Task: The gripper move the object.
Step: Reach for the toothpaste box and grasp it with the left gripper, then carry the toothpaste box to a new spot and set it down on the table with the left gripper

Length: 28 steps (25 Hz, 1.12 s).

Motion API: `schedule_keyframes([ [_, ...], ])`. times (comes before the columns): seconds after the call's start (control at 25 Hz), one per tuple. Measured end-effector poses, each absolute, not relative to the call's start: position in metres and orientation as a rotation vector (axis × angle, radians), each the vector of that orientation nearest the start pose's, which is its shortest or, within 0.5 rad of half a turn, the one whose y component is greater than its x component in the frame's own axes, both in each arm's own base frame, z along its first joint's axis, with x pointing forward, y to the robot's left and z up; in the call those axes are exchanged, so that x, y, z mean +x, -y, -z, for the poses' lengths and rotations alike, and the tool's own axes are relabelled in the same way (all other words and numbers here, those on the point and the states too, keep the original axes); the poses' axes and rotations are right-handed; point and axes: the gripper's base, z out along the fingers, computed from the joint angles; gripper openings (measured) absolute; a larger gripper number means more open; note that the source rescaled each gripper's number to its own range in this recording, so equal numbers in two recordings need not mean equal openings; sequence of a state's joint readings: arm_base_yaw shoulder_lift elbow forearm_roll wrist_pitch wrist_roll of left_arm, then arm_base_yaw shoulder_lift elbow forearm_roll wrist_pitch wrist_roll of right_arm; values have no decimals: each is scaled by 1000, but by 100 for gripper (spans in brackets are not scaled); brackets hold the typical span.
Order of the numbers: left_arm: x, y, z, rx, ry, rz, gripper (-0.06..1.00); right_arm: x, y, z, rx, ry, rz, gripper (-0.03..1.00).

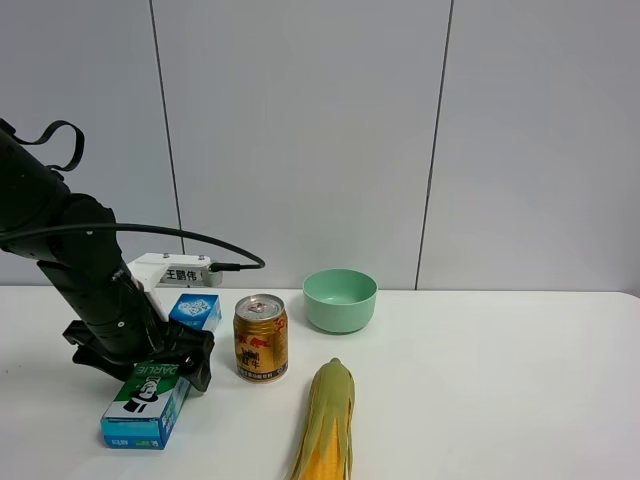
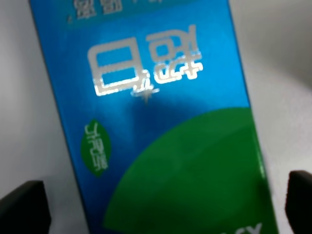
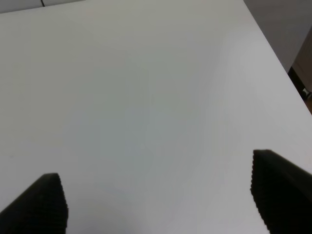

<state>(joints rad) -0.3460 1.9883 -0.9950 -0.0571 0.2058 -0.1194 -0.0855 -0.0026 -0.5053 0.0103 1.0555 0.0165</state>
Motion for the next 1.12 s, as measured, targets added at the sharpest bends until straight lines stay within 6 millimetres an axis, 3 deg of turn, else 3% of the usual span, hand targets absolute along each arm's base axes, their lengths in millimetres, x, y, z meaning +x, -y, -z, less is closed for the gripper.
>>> schedule_keyframes([
  [0.08, 341, 124, -100, 233, -2676, 179, 88, -6, -1, -279, 103, -2029, 31, 100],
  [0.12, 341, 124, -100, 233, -2676, 179, 72, -6, -1, -279, 103, -2029, 31, 100],
  [0.16, 341, 124, -100, 233, -2676, 179, 53, -6, -1, -279, 103, -2029, 31, 100],
  [0.24, 341, 124, -100, 231, -2677, 180, 1, -6, -1, -279, 103, -2029, 31, 100],
  [0.76, 340, 123, -107, 236, -2678, 178, 1, -6, -1, -279, 103, -2029, 31, 100],
  [1.12, 333, 115, -170, 176, -2578, 202, 1, -6, -1, -279, 103, -2029, 31, 100],
])
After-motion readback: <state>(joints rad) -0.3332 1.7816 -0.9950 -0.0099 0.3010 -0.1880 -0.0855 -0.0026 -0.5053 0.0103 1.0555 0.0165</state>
